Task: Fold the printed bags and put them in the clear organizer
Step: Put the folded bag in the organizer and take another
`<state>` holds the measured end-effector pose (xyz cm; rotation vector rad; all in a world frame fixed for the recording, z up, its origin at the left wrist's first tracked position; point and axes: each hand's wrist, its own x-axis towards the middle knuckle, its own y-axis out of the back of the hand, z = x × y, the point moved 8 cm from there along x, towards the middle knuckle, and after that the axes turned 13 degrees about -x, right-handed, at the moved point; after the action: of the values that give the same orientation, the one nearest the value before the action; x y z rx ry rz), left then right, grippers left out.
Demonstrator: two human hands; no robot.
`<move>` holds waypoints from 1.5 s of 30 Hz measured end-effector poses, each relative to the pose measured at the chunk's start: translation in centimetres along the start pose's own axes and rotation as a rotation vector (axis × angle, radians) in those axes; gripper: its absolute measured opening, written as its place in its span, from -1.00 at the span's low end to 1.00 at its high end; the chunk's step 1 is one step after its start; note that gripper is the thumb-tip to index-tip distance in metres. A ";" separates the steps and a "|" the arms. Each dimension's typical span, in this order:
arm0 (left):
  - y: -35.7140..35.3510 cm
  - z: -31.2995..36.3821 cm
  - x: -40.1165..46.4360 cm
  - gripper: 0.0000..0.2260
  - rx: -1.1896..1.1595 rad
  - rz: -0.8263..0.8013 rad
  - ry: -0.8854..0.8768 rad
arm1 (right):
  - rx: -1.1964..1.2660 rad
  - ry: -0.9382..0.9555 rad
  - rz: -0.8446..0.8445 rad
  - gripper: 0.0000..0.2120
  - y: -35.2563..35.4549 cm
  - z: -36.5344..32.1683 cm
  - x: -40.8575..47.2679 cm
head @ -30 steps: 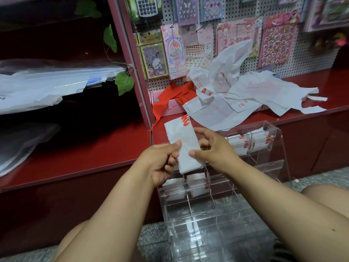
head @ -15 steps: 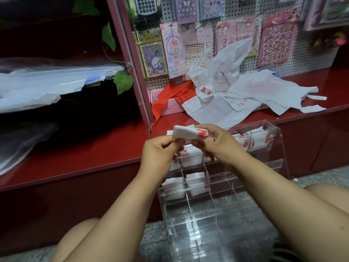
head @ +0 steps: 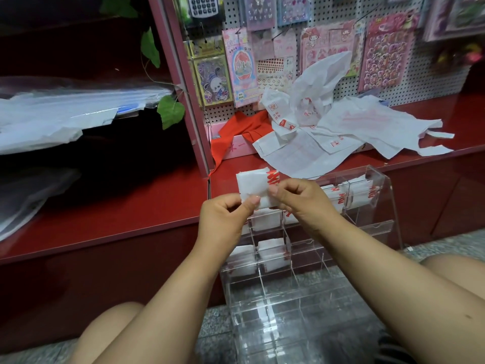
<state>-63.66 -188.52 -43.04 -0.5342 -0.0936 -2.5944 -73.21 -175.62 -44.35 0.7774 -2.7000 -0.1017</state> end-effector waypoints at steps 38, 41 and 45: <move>-1.1 -11.3 2.3 -0.86 0.737 -0.126 0.178 | -0.869 -0.025 -0.033 -0.89 1.3 8.7 2.6; -1.3 -11.6 2.2 -0.84 0.902 -0.156 0.163 | -0.877 -0.024 -0.040 -0.87 1.0 9.4 2.5; -1.0 -11.8 2.1 -0.83 0.962 -0.150 0.149 | -0.870 -0.037 -0.061 -0.87 0.6 10.1 2.5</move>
<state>-70.02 -190.49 -53.01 0.0284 -1.2751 -2.3342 -78.82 -176.63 -53.02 0.5606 -2.2871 -1.2040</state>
